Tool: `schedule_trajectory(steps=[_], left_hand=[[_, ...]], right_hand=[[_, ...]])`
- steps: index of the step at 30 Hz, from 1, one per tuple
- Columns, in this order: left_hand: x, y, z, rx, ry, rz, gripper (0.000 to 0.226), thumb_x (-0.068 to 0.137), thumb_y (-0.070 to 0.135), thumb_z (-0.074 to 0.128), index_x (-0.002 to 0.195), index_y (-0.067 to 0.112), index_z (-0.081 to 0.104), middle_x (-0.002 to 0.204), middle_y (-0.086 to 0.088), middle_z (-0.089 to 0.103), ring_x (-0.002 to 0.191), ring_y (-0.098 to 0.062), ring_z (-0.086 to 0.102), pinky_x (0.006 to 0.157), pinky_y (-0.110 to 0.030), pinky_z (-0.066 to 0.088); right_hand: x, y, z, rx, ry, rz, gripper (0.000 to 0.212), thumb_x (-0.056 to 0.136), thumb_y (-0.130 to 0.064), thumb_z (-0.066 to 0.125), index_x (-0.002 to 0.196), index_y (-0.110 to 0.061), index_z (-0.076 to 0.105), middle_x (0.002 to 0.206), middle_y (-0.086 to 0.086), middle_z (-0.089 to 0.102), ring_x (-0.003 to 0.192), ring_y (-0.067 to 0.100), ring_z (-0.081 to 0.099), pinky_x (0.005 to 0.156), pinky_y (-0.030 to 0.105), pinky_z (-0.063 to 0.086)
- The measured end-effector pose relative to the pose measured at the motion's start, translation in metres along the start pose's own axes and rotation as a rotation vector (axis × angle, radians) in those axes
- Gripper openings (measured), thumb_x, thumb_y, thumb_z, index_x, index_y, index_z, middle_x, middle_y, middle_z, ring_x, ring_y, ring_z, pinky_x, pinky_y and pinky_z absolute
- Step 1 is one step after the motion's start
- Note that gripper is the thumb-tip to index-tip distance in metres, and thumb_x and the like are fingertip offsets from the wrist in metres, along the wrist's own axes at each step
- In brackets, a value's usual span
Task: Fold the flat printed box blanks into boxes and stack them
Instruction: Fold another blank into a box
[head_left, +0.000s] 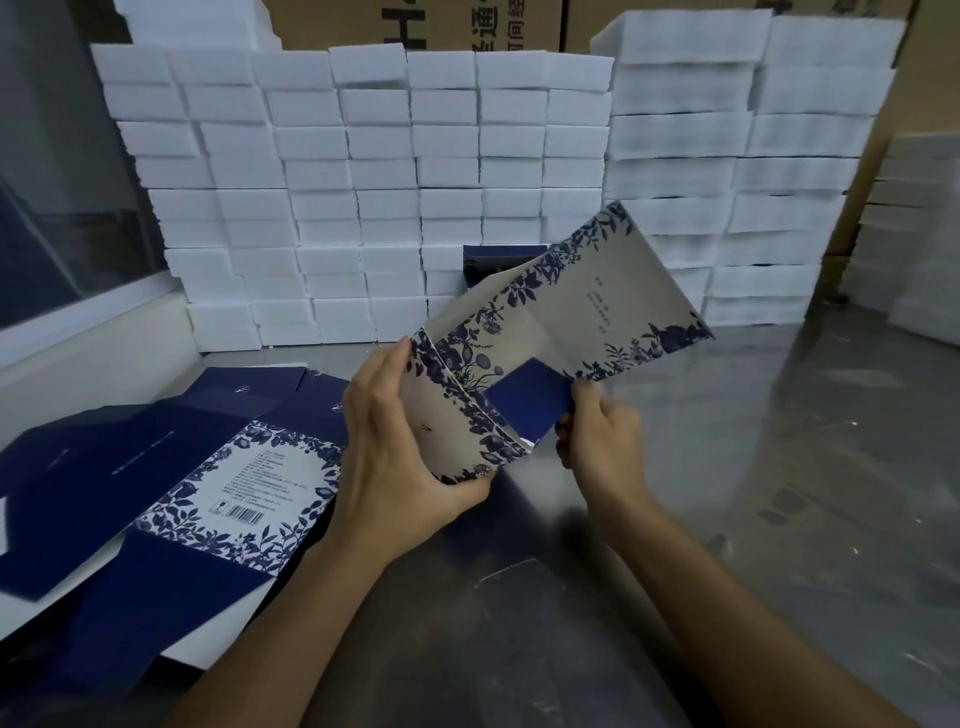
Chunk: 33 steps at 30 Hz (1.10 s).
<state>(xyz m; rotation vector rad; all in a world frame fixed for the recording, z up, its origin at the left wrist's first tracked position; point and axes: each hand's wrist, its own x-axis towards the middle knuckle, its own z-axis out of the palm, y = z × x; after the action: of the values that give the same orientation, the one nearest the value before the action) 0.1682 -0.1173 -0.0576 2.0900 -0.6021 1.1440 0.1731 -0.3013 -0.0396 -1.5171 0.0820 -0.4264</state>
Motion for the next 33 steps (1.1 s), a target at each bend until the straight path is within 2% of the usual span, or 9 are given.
schedule_trajectory(steps=[3, 6, 13, 17, 19, 21, 26, 30, 33], left_hand=[[-0.002, 0.004, 0.002, 0.002, -0.012, -0.051, 0.137, 0.048, 0.053, 0.092, 0.151, 0.018, 0.009, 0.151, -0.005, 0.022, 0.142, -0.023, 0.028, 0.114, -0.021, 0.027], [0.0, 0.01, 0.003, -0.07, -0.036, -0.14, 0.133, 0.049, 0.058, 0.09, 0.151, 0.024, 0.01, 0.149, 0.007, 0.021, 0.141, -0.017, 0.029, 0.113, -0.038, 0.035], [0.011, 0.025, -0.001, -0.595, -0.018, -0.496, 0.059, 0.068, 0.061, 0.068, 0.121, 0.043, 0.048, 0.128, 0.003, 0.053, 0.117, -0.014, 0.057, 0.098, -0.047, 0.051], [0.017, 0.024, -0.004, -0.858, 0.003, -0.668, 0.037, 0.08, 0.058, 0.058, 0.103, 0.029, 0.055, 0.096, 0.007, 0.069, 0.094, -0.011, 0.067, 0.082, -0.042, 0.054], [0.02, 0.024, -0.004, -0.936, 0.006, -0.746, 0.047, 0.078, 0.062, 0.056, 0.101, 0.022, 0.054, 0.083, 0.008, 0.07, 0.08, -0.007, 0.069, 0.067, -0.031, 0.056], [0.023, 0.025, -0.007, -1.013, -0.002, -0.866, 0.067, 0.07, 0.068, 0.06, 0.111, 0.015, 0.054, 0.093, 0.002, 0.072, 0.086, -0.012, 0.071, 0.066, -0.035, 0.059], [0.031, 0.035, -0.016, -1.085, -0.01, -1.021, 0.09, 0.063, 0.068, 0.066, 0.135, 0.017, 0.05, 0.127, -0.013, 0.064, 0.114, -0.03, 0.064, 0.095, -0.063, 0.049], [0.033, 0.041, -0.025, -1.305, -0.068, -0.953, 0.078, 0.064, 0.068, 0.064, 0.125, 0.02, 0.065, 0.127, -0.012, 0.066, 0.118, -0.032, 0.062, 0.105, -0.059, 0.041], [0.034, 0.038, -0.026, -1.332, -0.064, -0.993, 0.081, 0.063, 0.063, 0.07, 0.13, 0.018, 0.06, 0.127, -0.013, 0.066, 0.118, -0.033, 0.063, 0.104, -0.062, 0.042]], right_hand=[[-0.003, -0.005, 0.006, 0.039, -0.056, 0.034, 0.041, 0.107, -0.046, 0.035, 0.089, -0.015, 0.057, 0.087, 0.001, 0.067, 0.069, 0.011, 0.065, 0.061, 0.026, 0.053], [-0.007, -0.009, 0.014, 0.146, -0.126, 0.052, 0.037, 0.103, -0.054, 0.037, 0.104, -0.022, 0.054, 0.103, -0.002, 0.071, 0.09, 0.014, 0.071, 0.082, 0.042, 0.06], [-0.011, -0.007, 0.016, 0.35, -0.236, 0.145, 0.046, 0.096, -0.059, 0.045, 0.129, -0.03, 0.06, 0.114, -0.007, 0.074, 0.094, 0.003, 0.072, 0.07, 0.033, 0.06], [-0.003, -0.008, 0.01, 0.3, -0.193, 0.165, 0.046, 0.095, -0.053, 0.05, 0.135, -0.032, 0.056, 0.124, -0.007, 0.07, 0.097, 0.0, 0.07, 0.079, 0.038, 0.055], [-0.002, -0.008, 0.008, 0.291, -0.192, 0.147, 0.042, 0.089, -0.051, 0.057, 0.125, -0.029, 0.061, 0.112, -0.008, 0.075, 0.085, -0.003, 0.071, 0.07, 0.032, 0.053], [-0.002, -0.007, 0.007, 0.252, -0.205, 0.118, 0.045, 0.078, -0.053, 0.057, 0.116, -0.029, 0.064, 0.099, -0.011, 0.076, 0.081, -0.003, 0.07, 0.068, 0.027, 0.053], [-0.004, -0.006, 0.009, 0.221, -0.258, 0.031, 0.033, 0.076, -0.048, 0.054, 0.1, -0.029, 0.067, 0.085, -0.013, 0.075, 0.075, -0.002, 0.069, 0.061, 0.02, 0.054], [-0.009, -0.011, 0.01, 0.124, -0.272, -0.068, 0.057, 0.076, -0.051, 0.054, 0.127, -0.027, 0.064, 0.111, -0.01, 0.074, 0.1, 0.004, 0.069, 0.077, 0.018, 0.053], [-0.011, -0.012, 0.01, 0.128, -0.272, -0.095, 0.057, 0.08, -0.047, 0.051, 0.131, -0.024, 0.062, 0.118, -0.004, 0.073, 0.103, 0.005, 0.069, 0.077, 0.017, 0.051]])
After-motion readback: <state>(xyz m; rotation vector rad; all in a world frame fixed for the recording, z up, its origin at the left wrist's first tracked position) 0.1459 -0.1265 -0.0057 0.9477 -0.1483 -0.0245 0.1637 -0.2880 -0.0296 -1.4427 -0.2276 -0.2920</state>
